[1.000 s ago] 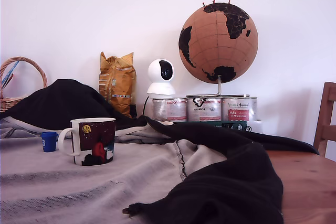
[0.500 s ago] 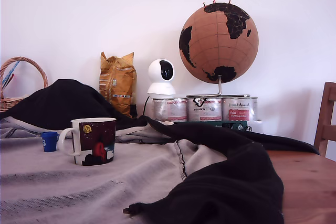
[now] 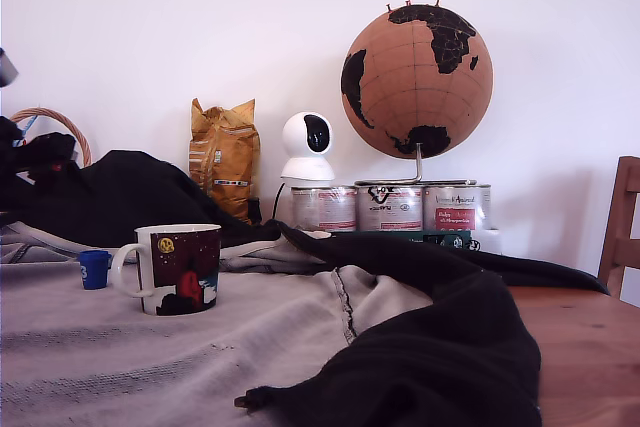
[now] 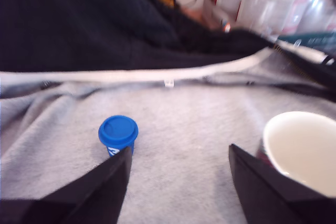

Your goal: Pick the blue coffee capsule and place it inside the red coffee cup

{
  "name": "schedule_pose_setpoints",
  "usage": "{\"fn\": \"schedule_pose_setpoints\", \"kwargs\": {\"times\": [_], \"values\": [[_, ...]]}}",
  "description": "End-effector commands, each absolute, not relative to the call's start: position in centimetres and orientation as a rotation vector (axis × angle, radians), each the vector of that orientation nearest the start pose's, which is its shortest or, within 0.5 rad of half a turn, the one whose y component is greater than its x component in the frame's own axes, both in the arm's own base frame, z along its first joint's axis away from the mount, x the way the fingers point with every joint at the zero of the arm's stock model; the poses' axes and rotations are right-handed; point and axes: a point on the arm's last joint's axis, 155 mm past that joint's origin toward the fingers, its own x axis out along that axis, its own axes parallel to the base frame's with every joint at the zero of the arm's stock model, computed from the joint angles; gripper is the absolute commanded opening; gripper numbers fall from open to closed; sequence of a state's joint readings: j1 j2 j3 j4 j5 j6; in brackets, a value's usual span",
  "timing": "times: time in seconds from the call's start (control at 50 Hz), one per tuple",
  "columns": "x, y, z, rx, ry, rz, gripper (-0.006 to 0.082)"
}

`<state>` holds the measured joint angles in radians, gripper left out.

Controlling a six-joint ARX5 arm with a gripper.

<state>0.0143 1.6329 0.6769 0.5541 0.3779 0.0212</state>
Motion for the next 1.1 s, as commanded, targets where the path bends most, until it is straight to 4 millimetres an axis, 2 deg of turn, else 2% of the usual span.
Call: {"fn": "schedule_pose_setpoints", "kwargs": {"times": [0.0,0.24,0.46,0.62,0.86,1.08], "values": [[46.4,-6.1,12.8,-0.022,0.342,-0.372,0.0543],[50.0,-5.4,12.8,0.022,0.365,-0.365,0.0543],[52.0,-5.2,10.9,0.014,0.445,-0.371,0.0582],[52.3,-5.2,9.3,0.011,0.512,-0.375,0.0634],[51.9,-5.1,6.1,0.003,0.594,-0.380,0.0634],[51.9,-4.9,4.5,0.021,0.618,-0.377,0.0632]]}}
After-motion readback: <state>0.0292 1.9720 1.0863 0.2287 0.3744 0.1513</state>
